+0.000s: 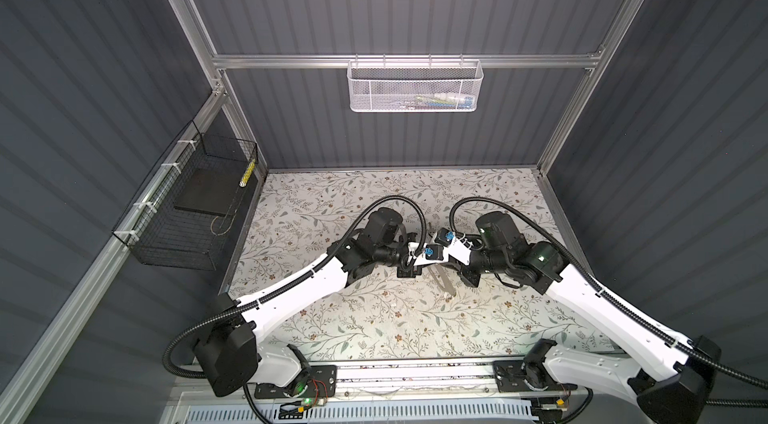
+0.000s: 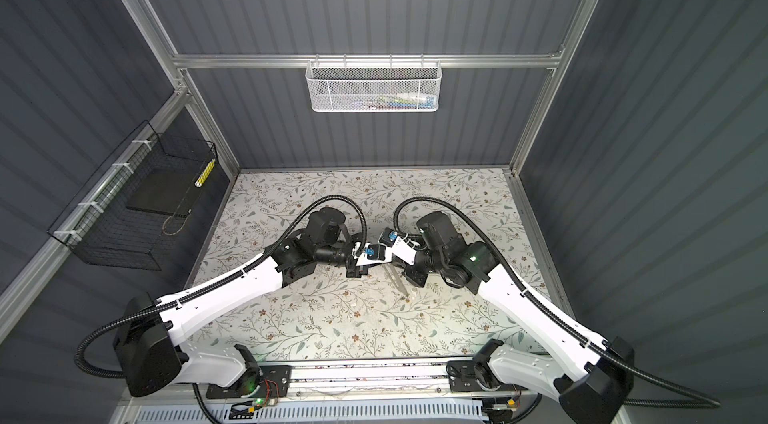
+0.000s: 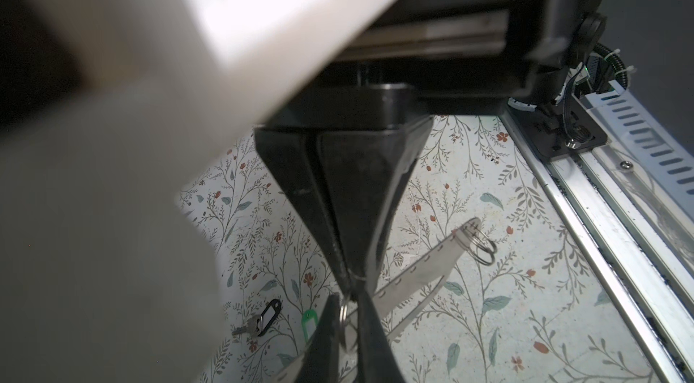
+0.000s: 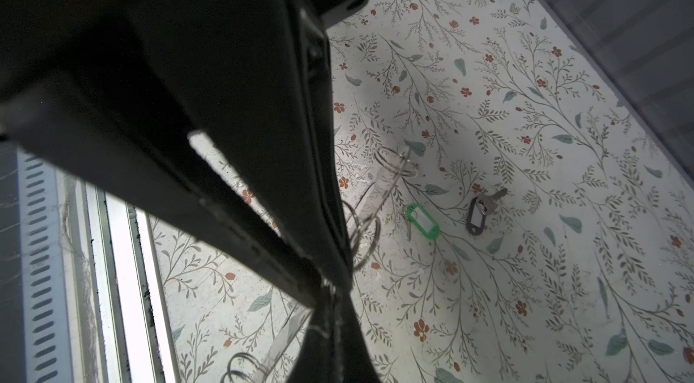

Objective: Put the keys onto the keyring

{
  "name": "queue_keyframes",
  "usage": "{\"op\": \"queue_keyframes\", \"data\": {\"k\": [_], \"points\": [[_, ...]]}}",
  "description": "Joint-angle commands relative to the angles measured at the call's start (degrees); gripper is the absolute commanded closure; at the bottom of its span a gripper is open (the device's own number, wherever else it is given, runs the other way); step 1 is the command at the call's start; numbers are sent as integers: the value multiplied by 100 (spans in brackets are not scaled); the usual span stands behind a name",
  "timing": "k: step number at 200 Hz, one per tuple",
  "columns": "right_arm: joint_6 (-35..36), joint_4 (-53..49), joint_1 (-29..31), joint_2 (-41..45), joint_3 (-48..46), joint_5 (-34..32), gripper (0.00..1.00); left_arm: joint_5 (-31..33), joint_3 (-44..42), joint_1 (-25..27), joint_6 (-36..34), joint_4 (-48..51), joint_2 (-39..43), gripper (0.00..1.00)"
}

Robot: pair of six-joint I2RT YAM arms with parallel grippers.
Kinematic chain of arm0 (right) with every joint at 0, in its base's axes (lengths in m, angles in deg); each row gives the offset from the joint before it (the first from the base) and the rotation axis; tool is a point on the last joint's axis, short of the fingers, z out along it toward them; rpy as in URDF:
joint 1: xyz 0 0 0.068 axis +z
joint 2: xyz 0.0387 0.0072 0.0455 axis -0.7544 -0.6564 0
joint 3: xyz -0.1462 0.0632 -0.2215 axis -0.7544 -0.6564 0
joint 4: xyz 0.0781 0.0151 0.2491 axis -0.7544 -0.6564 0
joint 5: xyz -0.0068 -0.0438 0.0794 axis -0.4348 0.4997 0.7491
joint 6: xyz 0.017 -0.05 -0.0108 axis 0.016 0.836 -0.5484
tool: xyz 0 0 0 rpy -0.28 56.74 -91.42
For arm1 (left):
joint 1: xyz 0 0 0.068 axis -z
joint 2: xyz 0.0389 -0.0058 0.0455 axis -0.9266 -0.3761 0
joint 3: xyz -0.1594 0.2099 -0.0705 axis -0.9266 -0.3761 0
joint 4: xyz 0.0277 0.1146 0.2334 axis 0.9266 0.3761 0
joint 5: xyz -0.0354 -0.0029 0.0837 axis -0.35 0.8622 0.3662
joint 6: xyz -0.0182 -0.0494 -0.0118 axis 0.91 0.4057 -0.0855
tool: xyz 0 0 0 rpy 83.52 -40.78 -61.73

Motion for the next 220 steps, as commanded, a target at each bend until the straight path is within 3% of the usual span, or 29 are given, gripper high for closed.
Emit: {"op": "queue_keyframes", "data": {"k": [1, 63, 112, 130, 159, 220], "points": [[217, 145, 111, 136, 192, 254, 100, 124, 194, 35, 2, 349, -158, 86], [215, 339, 107, 294, 63, 254, 100, 206, 326, 42, -196, 597, -238, 89], [317, 416, 113, 408, -169, 254, 100, 368, 354, 11, -2, 517, -111, 73], [298, 544, 112, 485, -319, 254, 100, 287, 233, -50, 274, 293, 25, 72], [263, 690, 107, 541, -442, 261, 100, 256, 94, -85, 510, 80, 150, 80], [220, 813, 112, 620, -425, 298, 100, 139, 221, -80, 333, 247, -2, 89]]}}
